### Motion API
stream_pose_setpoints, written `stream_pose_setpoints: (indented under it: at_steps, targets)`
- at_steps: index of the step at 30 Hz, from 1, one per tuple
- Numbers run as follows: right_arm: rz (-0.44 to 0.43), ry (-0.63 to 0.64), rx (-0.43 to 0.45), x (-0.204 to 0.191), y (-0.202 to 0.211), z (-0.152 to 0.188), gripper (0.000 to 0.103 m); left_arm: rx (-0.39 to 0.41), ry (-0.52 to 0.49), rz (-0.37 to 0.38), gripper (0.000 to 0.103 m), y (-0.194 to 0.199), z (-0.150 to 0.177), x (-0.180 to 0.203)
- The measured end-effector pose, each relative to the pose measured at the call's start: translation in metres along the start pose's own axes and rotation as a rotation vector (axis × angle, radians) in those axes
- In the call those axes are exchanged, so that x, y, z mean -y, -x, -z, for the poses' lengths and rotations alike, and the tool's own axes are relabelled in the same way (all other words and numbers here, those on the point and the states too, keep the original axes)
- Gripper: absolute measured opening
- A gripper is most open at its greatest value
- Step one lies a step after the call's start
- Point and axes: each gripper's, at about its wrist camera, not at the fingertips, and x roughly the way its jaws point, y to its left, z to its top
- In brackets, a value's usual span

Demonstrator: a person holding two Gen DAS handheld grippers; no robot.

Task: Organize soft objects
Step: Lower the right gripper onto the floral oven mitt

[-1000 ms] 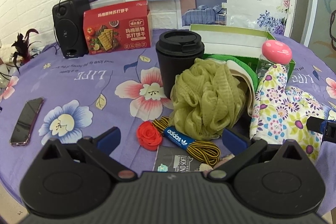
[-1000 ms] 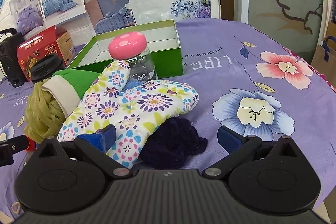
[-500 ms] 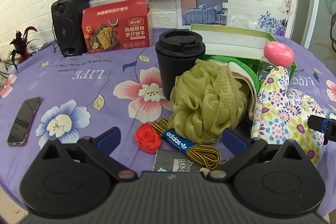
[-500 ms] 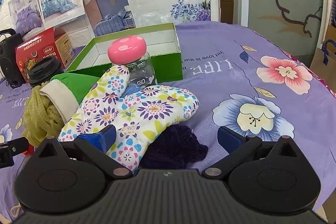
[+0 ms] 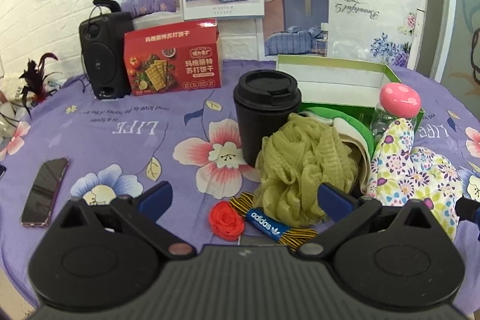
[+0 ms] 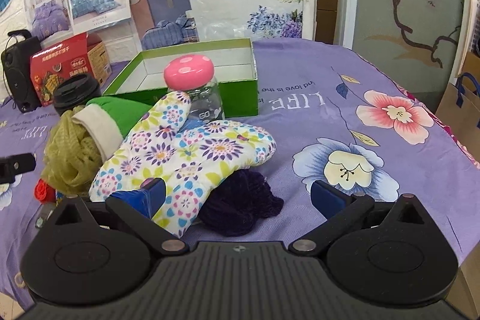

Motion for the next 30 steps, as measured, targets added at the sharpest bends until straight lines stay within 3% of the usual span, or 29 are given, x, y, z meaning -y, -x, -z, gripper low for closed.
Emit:
stream_pose_setpoints:
  at_steps: [4, 9, 17, 23, 30]
  targets:
    - [-0.014, 0.023, -0.021, -0.008, -0.001, -0.003, 0.091, -0.010, -0.037, 0.053, 0.103, -0.007, -0.007, 0.011]
    - [-0.060, 0.067, -0.057, -0.028, -0.005, -0.005, 0.091, -0.026, -0.113, 0.068, 0.103, -0.024, -0.011, 0.019]
    - [-0.092, 0.110, -0.126, -0.045, -0.031, -0.001, 0.090, -0.071, -0.099, 0.143, 0.103, -0.058, -0.020, 0.029]
    - [-0.051, 0.173, -0.120, -0.052, -0.046, -0.002, 0.090, -0.063, -0.159, 0.089, 0.103, -0.072, -0.022, 0.035]
    - [0.050, 0.001, -0.133, 0.014, -0.043, -0.006, 0.090, -0.082, -0.084, 0.016, 0.103, -0.069, -0.023, -0.008]
